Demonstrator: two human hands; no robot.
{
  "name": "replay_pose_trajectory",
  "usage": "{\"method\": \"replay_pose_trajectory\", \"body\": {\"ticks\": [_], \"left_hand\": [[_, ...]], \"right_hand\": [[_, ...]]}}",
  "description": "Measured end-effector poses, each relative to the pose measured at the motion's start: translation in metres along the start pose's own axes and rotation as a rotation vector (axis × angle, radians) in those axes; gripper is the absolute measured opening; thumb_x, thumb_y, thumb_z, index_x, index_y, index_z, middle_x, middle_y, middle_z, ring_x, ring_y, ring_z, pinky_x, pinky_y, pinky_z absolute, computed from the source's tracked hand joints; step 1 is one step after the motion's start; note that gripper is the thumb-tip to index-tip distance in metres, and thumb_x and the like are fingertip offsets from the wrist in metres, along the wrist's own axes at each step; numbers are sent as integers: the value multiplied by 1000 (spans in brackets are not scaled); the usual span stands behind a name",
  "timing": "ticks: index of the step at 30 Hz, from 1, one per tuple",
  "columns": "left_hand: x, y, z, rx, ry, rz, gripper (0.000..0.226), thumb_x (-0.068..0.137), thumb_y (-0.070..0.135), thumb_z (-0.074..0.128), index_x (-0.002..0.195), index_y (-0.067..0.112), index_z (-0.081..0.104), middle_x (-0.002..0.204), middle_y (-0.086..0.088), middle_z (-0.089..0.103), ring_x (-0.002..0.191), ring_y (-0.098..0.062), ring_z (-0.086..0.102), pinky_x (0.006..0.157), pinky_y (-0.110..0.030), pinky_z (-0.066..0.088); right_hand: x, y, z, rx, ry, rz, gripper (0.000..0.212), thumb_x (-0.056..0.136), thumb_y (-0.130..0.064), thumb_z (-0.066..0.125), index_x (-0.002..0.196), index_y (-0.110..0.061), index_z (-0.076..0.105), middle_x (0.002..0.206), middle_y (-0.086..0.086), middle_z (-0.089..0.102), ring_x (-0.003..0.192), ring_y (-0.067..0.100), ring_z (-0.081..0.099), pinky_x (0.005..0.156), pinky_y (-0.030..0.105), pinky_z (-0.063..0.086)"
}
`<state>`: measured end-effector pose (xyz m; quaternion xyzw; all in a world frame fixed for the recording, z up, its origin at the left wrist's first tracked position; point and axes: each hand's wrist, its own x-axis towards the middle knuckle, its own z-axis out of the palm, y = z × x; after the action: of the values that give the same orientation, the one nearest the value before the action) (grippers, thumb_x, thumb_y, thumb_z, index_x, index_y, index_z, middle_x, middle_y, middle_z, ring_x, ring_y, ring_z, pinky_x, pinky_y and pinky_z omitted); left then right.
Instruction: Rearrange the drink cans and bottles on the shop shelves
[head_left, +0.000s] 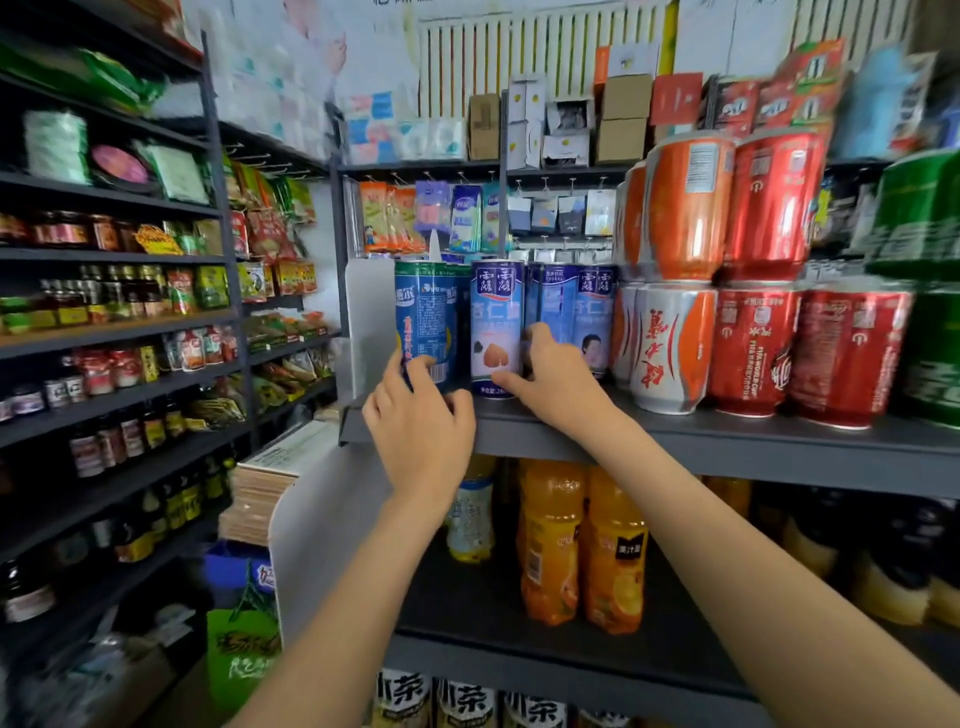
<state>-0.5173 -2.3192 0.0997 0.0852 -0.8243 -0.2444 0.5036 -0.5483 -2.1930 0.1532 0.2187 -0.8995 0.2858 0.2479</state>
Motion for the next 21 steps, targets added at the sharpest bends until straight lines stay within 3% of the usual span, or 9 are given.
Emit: {"method": "replay_pose_trajectory", "body": {"ticks": [4,10,14,21], "left_hand": [[2,1,-5,-55,-24,-32,47,83,21,56,126,7,44,133,-10,48,122,-26,44,100,-34,24],[1,5,-6,-50,-18,-39,46,81,20,58,124,6,45,129,-11,52,116,-26,49,100,-35,27],[-1,3,-3,-66,11,-21,44,80,19,60,120,4,49,130,-13,52,115,-28,51,99,-37,29],[-2,1,-7,-127,-10,28,44,80,23,62,119,7,50,130,-7,51,115,-22,51,99,-30,24]], "right_hand": [[0,-4,-1,-40,-24,51,41,92,-30,58,116,-1,41,94,14,53,89,29,54,56,30,28],[4,-13,5,-33,-96,69,30,96,-23,51,114,0,47,114,18,60,109,32,53,80,33,40],[-1,-13,6,-45,-16,24,30,93,-24,55,112,-3,45,101,18,63,95,32,58,69,32,41],[-8,-11,2,-58,79,-32,30,89,-28,61,105,-6,48,92,14,65,88,29,60,73,40,49]]}}
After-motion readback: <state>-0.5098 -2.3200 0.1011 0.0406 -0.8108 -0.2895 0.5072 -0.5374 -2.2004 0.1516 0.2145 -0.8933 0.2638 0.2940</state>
